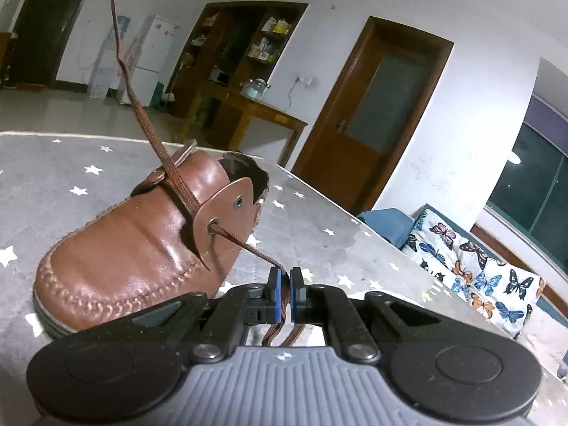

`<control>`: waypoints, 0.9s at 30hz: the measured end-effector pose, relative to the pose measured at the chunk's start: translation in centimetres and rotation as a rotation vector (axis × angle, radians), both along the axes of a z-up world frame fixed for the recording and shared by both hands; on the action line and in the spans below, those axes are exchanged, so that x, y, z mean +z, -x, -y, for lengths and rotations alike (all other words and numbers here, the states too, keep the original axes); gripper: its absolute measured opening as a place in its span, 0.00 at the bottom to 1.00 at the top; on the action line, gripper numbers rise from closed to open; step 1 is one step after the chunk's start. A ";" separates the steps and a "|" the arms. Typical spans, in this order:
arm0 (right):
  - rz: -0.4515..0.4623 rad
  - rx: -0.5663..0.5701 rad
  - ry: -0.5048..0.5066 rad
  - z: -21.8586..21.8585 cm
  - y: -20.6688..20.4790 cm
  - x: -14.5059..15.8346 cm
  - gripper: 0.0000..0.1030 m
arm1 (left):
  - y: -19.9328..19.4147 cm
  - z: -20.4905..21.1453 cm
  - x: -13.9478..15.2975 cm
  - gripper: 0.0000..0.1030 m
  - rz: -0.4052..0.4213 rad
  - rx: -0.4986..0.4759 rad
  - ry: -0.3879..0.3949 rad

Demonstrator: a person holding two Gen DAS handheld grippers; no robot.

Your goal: Lace up shoes with both hands

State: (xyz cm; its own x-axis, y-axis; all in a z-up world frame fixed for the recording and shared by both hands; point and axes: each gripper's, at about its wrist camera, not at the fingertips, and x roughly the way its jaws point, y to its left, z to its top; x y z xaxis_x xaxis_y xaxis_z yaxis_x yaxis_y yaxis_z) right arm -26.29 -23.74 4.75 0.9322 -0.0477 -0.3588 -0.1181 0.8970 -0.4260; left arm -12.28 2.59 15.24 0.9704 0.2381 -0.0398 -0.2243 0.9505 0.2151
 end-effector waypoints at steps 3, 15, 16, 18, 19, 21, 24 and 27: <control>0.006 -0.009 -0.012 0.2 0.0 0.1 0.03 | -0.2 -0.2 0.1 0.03 -0.008 -0.003 -0.001; -0.005 -0.029 -0.018 0.2 -0.3 0.4 0.03 | -1.2 -0.2 1.1 0.03 -0.008 -0.027 -0.023; -0.006 -0.033 -0.014 0.2 -0.4 0.4 0.03 | -1.2 -0.1 1.0 0.03 -0.009 -0.031 -0.030; -0.037 -0.030 -0.020 0.2 -0.7 0.4 0.04 | -1.2 0.1 1.1 0.03 -0.007 -0.035 -0.029; -0.059 -0.024 -0.027 0.2 -0.9 0.3 0.04 | -1.1 0.0 1.2 0.03 -0.004 -0.037 -0.025; -0.087 -0.005 -0.042 0.3 -0.9 0.2 0.04 | -1.1 -0.3 1.6 0.03 0.001 -0.040 -0.013; -0.105 0.007 -0.051 0.7 -0.7 0.4 0.07 | -1.0 -0.6 2.2 0.03 0.011 -0.048 -0.020; -0.117 0.024 -0.089 1.3 -0.4 1.5 0.08 | -0.5 -0.7 2.7 0.03 0.023 -0.074 -0.015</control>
